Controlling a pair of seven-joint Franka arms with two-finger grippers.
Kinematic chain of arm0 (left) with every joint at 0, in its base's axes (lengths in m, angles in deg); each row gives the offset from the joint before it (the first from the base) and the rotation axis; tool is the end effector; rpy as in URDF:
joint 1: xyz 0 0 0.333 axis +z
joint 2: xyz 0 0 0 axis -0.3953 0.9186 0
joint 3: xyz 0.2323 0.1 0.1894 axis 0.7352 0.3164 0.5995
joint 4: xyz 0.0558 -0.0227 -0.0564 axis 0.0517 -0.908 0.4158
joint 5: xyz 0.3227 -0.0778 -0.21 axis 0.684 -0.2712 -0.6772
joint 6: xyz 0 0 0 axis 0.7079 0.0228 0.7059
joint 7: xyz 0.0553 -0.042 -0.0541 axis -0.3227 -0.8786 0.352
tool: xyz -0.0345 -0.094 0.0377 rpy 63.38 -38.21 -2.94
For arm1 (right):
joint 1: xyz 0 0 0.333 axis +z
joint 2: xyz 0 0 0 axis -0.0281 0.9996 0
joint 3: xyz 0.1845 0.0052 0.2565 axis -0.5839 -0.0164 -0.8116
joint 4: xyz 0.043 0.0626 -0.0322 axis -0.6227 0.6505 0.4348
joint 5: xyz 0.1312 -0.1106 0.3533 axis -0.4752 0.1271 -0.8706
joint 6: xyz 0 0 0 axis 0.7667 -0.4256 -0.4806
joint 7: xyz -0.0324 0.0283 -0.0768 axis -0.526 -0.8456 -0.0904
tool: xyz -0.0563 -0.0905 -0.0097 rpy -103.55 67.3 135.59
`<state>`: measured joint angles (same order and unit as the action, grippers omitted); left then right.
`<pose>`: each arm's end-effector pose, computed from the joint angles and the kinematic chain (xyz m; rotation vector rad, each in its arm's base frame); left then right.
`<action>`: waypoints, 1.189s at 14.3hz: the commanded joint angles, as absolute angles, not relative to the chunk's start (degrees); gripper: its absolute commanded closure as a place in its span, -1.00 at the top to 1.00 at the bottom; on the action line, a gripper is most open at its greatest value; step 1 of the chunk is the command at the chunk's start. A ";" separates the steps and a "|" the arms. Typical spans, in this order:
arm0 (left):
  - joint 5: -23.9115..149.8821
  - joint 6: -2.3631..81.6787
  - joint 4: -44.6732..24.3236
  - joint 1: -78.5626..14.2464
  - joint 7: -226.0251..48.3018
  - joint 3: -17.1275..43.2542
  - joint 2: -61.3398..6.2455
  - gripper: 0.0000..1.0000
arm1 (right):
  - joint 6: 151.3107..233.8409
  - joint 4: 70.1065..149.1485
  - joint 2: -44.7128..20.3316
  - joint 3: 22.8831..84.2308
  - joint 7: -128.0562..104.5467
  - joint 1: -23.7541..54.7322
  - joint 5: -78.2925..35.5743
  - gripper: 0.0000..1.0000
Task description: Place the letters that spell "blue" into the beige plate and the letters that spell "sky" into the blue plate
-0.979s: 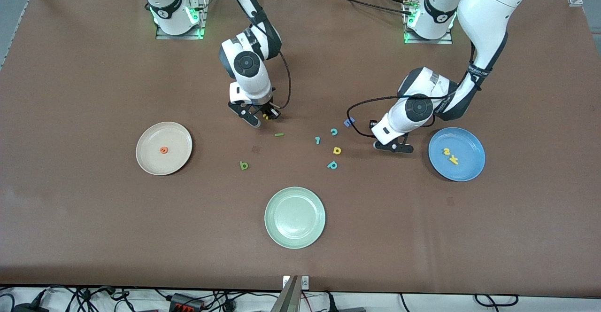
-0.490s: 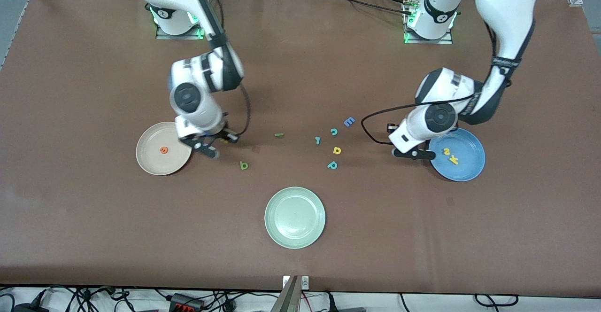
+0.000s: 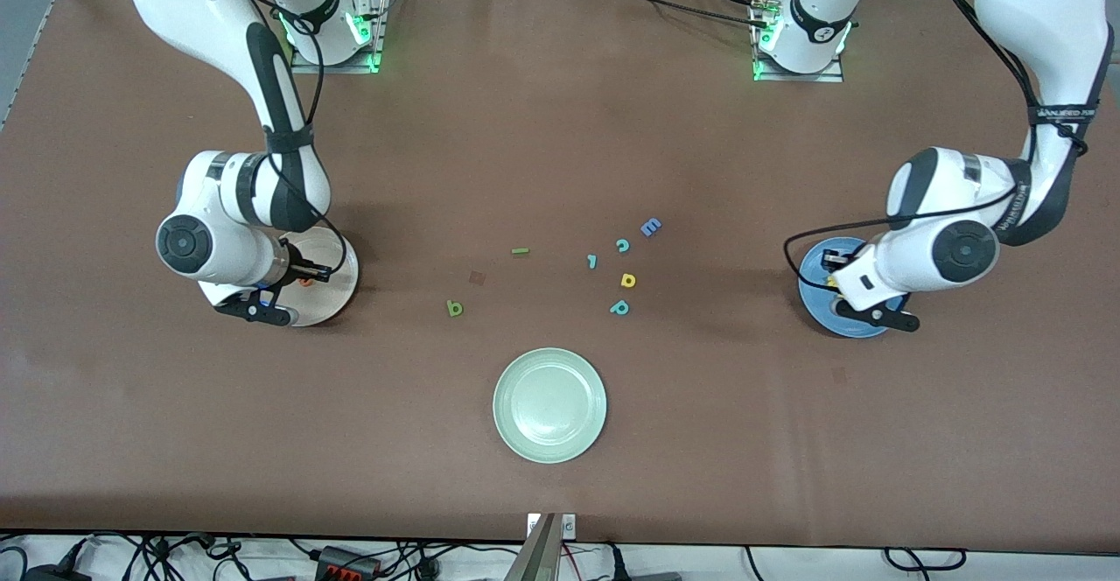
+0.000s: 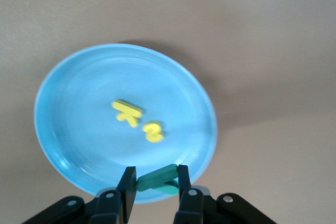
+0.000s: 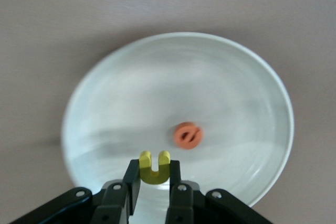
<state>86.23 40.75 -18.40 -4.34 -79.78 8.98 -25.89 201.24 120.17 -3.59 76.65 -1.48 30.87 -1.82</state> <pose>0.6045 -0.0125 0.2532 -3.0703 0.3605 0.3901 0.5999 0.0626 0.2152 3.0606 -0.2863 -0.3284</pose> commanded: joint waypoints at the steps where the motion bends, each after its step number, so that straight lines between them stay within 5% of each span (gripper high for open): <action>1: 87.45 45.52 -18.30 0.08 -72.16 8.36 -22.85 -0.45 | 201.23 119.59 -2.43 75.79 -2.86 30.73 -2.44 -0.62; 2: 87.45 46.41 -18.30 1.40 -70.13 8.36 -22.15 -0.30 | 201.06 119.59 -2.43 75.79 -2.86 30.65 -2.53 -0.56; 4: 87.36 46.42 -18.22 2.47 -69.93 8.19 -21.53 0.99 | 200.62 119.59 -2.43 75.62 -2.51 31.08 -2.53 -0.55; 5: 87.36 46.07 -18.13 2.29 -70.02 8.01 -21.79 1.00 | 200.53 119.59 -2.43 75.62 -2.33 31.35 -2.53 -0.55; 6: 87.36 45.72 -18.04 2.21 -70.45 7.66 -22.23 1.00 | 200.53 119.68 -2.43 75.62 -2.94 31.35 -2.53 -0.24; 7: 87.36 45.72 -17.69 2.12 -70.63 7.40 -22.75 1.00 | 200.62 119.59 -2.43 75.62 -2.77 31.09 -2.62 0.99; 9: 87.36 43.45 -16.38 1.94 -70.63 6.43 -24.68 1.00 | 200.53 119.33 -3.04 75.62 -2.86 31.52 -2.62 1.00; 14: 87.36 22.10 3.81 -1.74 -74.92 4.41 -23.12 1.00 | 200.53 113.63 -4.37 74.04 1.70 38.89 -3.67 1.00; 17: 87.18 14.37 8.92 -2.10 -78.63 3.97 -23.99 1.00 | 201.15 110.29 -2.00 74.04 13.97 45.92 -7.45 1.00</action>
<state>86.29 19.38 4.41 -1.87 -76.53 4.26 -25.02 201.24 112.56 -3.90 73.59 7.57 42.13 -5.56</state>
